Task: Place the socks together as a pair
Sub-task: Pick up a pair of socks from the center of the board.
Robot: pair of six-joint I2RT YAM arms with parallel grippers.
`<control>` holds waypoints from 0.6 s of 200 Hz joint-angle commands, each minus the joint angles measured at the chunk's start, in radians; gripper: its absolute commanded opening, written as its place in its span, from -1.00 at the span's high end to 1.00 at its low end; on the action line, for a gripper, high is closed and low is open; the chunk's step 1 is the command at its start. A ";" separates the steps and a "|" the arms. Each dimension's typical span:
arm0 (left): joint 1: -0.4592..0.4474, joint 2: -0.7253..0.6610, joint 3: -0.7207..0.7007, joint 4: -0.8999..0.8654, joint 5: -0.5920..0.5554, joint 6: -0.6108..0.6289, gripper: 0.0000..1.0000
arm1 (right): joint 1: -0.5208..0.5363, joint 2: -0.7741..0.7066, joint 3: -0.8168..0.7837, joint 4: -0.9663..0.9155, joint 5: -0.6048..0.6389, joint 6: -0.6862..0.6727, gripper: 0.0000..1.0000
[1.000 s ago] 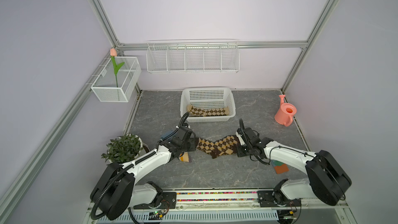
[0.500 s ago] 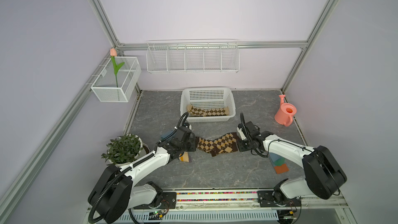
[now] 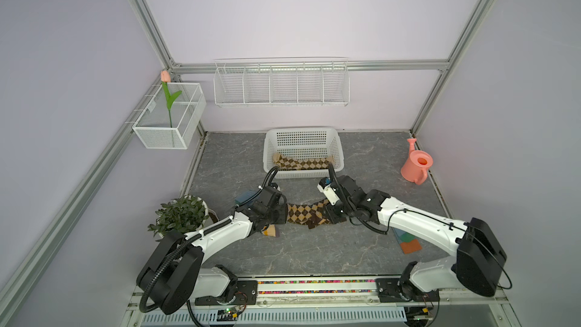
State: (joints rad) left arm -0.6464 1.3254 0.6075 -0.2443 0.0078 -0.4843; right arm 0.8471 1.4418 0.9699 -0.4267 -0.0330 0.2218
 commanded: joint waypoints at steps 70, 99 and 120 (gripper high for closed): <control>-0.002 0.017 0.074 -0.012 -0.051 0.024 1.00 | 0.085 0.259 0.066 0.042 0.026 -0.023 0.21; -0.001 0.006 0.070 -0.018 -0.052 0.025 1.00 | 0.089 0.292 0.082 0.033 0.069 -0.023 0.20; -0.001 0.003 0.072 -0.017 -0.047 0.024 1.00 | 0.090 0.306 0.088 0.044 0.086 -0.015 0.20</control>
State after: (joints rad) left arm -0.6464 1.3342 0.6586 -0.2600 -0.0292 -0.4683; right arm 0.9314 1.7264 1.0393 -0.3916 0.0116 0.2089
